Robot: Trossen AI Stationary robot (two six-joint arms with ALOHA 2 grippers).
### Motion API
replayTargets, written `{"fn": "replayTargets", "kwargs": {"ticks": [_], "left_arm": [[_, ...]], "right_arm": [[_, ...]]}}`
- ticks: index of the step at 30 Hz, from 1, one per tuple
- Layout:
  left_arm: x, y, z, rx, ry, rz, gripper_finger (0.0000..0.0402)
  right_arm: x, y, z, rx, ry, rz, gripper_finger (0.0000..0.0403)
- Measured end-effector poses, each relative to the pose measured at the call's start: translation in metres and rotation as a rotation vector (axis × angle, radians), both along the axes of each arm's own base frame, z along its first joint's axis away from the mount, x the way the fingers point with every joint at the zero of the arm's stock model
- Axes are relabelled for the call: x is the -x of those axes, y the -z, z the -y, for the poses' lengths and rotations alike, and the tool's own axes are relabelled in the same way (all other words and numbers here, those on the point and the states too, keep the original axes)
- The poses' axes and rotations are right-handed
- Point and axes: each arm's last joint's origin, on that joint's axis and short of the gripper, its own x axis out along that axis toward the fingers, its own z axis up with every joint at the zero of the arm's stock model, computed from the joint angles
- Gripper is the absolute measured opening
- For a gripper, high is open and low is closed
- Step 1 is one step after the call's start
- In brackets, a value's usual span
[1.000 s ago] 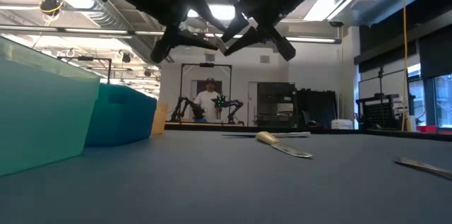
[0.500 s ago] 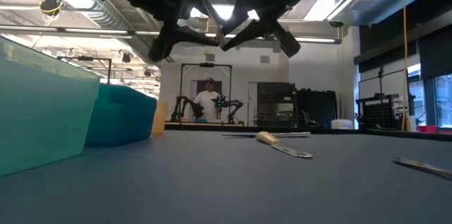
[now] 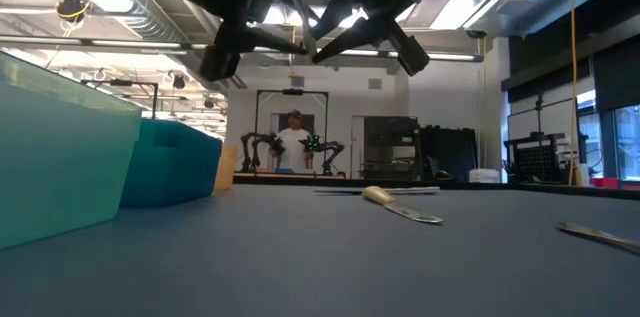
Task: Sort silverware by color (type)
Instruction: Put the yellow knife into the orange bin
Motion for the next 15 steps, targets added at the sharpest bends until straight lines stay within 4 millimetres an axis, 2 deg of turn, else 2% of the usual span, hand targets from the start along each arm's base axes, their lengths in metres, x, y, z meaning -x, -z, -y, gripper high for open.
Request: {"fn": "replayTargets", "kwargs": {"ticks": [7,15], "left_arm": [[0.001,0.000,0.007,0.034,0.020,0.001,0.0151],[0.004,-0.008,0.007,0.029,0.030,0.028,0.0151]], "right_arm": [[-0.002,-0.003,0.000,0.003,0.016,0.034,0.0047],[-0.002,-0.006,-0.014,0.001,-0.004,0.081,0.0047]]}}
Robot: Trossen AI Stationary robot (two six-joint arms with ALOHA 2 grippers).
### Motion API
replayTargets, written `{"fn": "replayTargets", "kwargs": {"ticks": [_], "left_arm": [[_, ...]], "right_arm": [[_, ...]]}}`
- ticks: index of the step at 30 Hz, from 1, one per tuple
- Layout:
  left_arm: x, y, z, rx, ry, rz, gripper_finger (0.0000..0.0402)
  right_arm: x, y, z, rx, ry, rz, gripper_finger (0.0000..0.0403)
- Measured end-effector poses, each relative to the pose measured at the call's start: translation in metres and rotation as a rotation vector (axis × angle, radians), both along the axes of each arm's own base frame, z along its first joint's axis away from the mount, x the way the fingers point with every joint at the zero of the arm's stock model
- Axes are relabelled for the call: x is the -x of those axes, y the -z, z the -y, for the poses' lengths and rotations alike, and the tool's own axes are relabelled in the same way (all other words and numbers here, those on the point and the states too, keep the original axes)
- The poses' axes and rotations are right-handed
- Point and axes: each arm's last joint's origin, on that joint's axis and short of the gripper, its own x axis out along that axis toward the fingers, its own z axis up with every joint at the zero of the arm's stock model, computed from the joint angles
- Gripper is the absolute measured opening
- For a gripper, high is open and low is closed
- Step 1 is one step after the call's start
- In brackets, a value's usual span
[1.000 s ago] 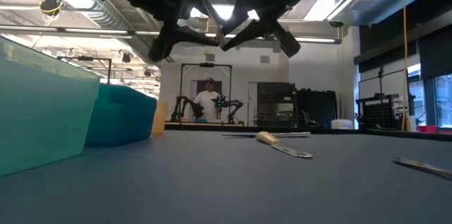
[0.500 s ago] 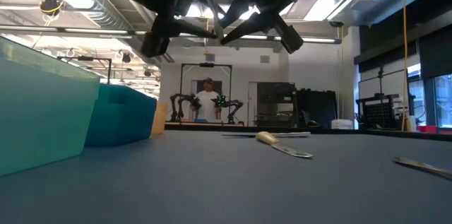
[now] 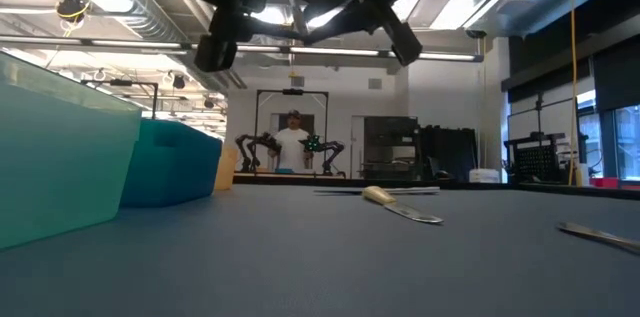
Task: Sort silverware by color (type)
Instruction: Put the yellow knife into the orange bin
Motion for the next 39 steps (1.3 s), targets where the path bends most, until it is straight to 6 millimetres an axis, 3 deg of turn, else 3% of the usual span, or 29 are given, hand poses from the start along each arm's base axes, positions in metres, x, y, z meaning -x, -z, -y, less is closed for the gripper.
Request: {"fn": "replayTargets", "kwargs": {"ticks": [16,31,39], "left_arm": [[0.0007,-0.0001,0.0002,-0.001,0.017,-0.006,0.0147],[0.0012,0.0012,-0.0003,0.006,0.011,-0.017,0.0032],[0.0011,0.0015,-0.0005,0.002,0.004,-0.017,0.0022]], "right_arm": [[-0.0028,-0.0080,-0.0055,0.023,0.049,0.099,0.0047],[-0.0023,-0.0070,-0.0053,0.029,0.050,0.087,0.0047],[-0.0027,-0.0077,-0.0054,0.025,0.051,0.096,0.0045]]}}
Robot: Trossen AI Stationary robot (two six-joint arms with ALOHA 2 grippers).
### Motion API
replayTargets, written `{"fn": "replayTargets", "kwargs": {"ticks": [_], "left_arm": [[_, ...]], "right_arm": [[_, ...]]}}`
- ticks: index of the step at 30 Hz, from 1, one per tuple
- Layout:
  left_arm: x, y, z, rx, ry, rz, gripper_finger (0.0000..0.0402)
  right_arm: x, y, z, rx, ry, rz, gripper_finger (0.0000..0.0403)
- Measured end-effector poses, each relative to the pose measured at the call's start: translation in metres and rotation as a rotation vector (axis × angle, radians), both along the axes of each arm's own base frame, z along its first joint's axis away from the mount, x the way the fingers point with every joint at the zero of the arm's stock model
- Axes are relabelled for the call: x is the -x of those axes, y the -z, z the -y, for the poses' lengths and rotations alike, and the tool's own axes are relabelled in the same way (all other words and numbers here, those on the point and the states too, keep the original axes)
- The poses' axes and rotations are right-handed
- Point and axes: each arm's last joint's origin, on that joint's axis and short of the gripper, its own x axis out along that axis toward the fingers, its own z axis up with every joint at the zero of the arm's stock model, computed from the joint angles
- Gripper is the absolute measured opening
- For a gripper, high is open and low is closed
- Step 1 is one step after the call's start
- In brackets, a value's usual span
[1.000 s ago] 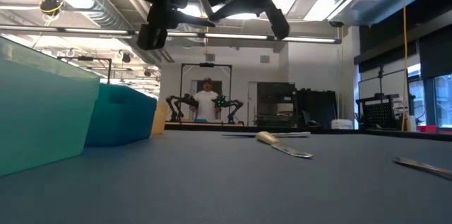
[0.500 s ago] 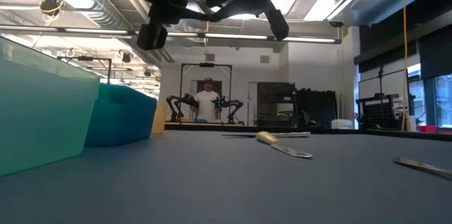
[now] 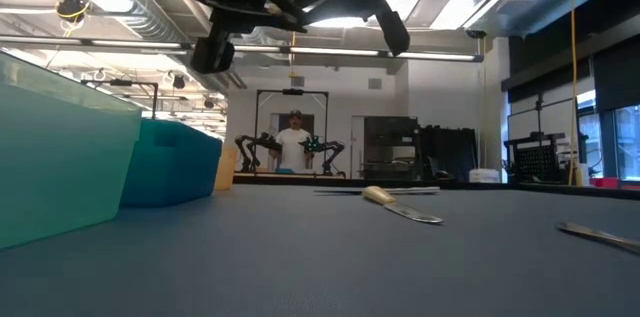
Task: Sort silverware by color (type)
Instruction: Put the yellow knife into the orange bin
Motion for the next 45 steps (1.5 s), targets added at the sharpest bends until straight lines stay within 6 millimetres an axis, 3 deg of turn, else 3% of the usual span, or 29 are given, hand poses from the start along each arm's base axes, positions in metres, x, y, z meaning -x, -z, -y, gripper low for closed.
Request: {"fn": "replayTargets", "kwargs": {"ticks": [8,17,27,36,45], "left_arm": [[0.000,0.000,0.000,0.000,0.001,0.003,0.0022],[-0.001,-0.001,-0.003,-0.018,-0.021,0.014,0.0022],[-0.002,-0.001,-0.021,-0.023,-0.046,0.003,0.0022],[0.002,0.007,-0.049,-0.063,-0.075,-0.092,0.0023],[0.014,0.011,-0.104,-0.108,-0.154,-0.156,0.0024]], "right_arm": [[0.000,0.000,0.000,-0.002,-0.002,-0.001,0.0053],[0.000,0.000,0.000,-0.035,0.008,0.003,0.0148],[0.006,-0.004,0.007,-0.108,0.271,0.074,0.0167],[0.032,-0.027,0.010,-0.252,0.276,0.052,0.0167],[0.048,-0.041,0.013,-0.370,0.338,0.081,0.0168]]}}
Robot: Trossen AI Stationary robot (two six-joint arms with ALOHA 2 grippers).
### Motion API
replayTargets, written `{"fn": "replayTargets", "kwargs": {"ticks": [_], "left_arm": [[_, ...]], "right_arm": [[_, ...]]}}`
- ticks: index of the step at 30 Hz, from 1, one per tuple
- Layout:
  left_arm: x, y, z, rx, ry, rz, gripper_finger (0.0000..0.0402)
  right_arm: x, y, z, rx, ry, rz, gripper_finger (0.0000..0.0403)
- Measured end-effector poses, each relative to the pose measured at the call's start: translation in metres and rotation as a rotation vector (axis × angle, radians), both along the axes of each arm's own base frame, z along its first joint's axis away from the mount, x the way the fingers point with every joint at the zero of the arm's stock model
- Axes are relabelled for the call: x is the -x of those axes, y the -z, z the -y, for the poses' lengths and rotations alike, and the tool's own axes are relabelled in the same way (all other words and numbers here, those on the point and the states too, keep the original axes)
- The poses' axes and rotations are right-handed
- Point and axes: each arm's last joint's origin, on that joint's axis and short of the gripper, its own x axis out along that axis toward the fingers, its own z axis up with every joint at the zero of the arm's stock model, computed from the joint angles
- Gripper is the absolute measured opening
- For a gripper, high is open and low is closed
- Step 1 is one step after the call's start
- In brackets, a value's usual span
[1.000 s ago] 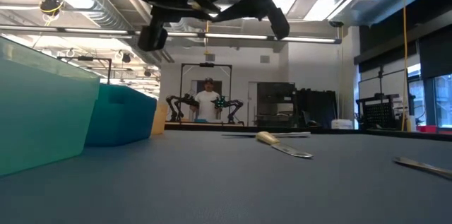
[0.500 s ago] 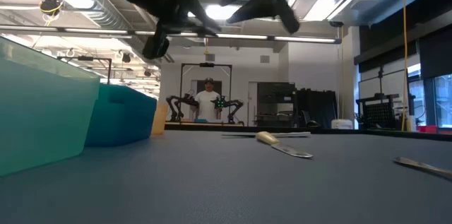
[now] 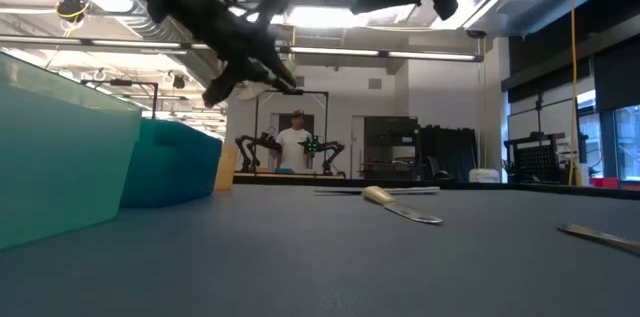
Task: Sort silverware by color (type)
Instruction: Put the yellow knife into the orange bin
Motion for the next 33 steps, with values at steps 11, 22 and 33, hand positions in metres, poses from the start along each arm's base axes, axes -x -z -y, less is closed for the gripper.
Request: {"fn": "replayTargets", "kwargs": {"ticks": [11,22,33], "left_arm": [[0.055,-0.007,-0.067,-0.014,-0.189,-0.141,0.0024],[0.108,0.004,-0.102,0.005,-0.413,-0.420,0.0025],[0.129,0.022,-0.107,0.020,-0.476,-0.575,0.0025]], "right_arm": [[0.006,0.016,0.028,-0.197,0.064,-0.146,0.0168],[0.007,0.019,0.066,-0.414,0.081,-0.158,0.0168],[0.007,0.019,0.074,-0.479,0.041,-0.163,0.0168]]}}
